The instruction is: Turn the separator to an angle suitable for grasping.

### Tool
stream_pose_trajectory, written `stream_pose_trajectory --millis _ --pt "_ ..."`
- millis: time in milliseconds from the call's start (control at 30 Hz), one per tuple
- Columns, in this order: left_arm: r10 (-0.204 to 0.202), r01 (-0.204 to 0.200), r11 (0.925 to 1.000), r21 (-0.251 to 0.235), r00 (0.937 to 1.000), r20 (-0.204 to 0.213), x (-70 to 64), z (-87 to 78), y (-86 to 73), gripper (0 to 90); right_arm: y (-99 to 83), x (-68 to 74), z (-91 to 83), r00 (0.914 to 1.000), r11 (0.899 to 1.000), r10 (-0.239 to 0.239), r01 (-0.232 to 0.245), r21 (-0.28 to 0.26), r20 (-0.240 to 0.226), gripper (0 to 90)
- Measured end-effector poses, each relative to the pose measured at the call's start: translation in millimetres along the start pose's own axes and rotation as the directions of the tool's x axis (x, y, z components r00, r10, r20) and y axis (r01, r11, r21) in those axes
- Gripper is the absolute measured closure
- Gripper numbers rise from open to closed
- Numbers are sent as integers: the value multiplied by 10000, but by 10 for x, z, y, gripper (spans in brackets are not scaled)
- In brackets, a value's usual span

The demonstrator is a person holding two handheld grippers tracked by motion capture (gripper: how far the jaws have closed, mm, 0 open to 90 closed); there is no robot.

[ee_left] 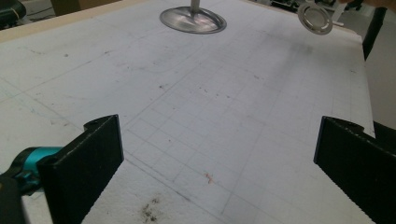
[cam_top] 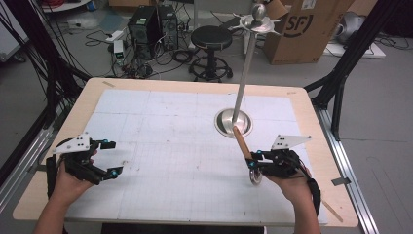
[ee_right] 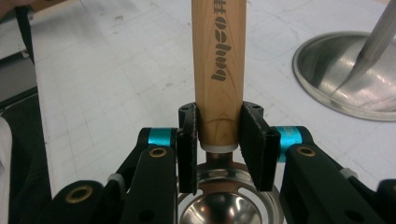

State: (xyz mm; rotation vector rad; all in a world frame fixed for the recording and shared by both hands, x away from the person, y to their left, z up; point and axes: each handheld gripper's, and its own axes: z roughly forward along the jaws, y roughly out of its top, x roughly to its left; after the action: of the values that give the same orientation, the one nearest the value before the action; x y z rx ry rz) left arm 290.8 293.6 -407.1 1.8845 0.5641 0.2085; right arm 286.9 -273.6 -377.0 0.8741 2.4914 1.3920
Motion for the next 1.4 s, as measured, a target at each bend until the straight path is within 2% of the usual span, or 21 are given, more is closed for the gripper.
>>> stream_pose_trajectory --millis 167,233,367,500,700,867,1000,1200,1400 --pt "-6 6 10000 -52 10000 37 -3 2 4 19 42 44 -19 9997 9987 -150 141 -491 -167 684" --pt "-37 38 9999 -103 10000 74 -6 -1 6 19 49 54 -23 9997 9984 -197 187 -533 -175 684" --pt "-96 104 9992 -378 9997 203 0 -24 16 19 111 117 -40 9984 9939 -436 397 -1026 -362 683" --pt "-141 151 9989 -446 9996 241 -3 -35 28 19 150 135 -41 9978 9910 -536 484 -1244 -385 683" --pt "-33 76 9959 -899 9988 480 -55 -52 116 19 243 173 1 9942 9838 -785 654 -1670 -730 683" --pt "153 -66 9930 -1181 9972 729 -122 -34 235 19 315 217 36 9919 9811 -931 767 -1775 -861 683" --pt "45 93 9898 -1421 9953 965 -136 11 250 19 374 250 81 9893 9777 -1082 880 -1907 -981 683" --pt "57 83 9893 -1459 9954 955 -118 31 274 19 428 290 161 9835 9736 -1254 966 -2067 -1307 683" --pt "331 -164 9892 -1454 9930 1130 -167 80 343 19 444 323 214 9793 9711 -1416 1091 -2121 -1446 683"
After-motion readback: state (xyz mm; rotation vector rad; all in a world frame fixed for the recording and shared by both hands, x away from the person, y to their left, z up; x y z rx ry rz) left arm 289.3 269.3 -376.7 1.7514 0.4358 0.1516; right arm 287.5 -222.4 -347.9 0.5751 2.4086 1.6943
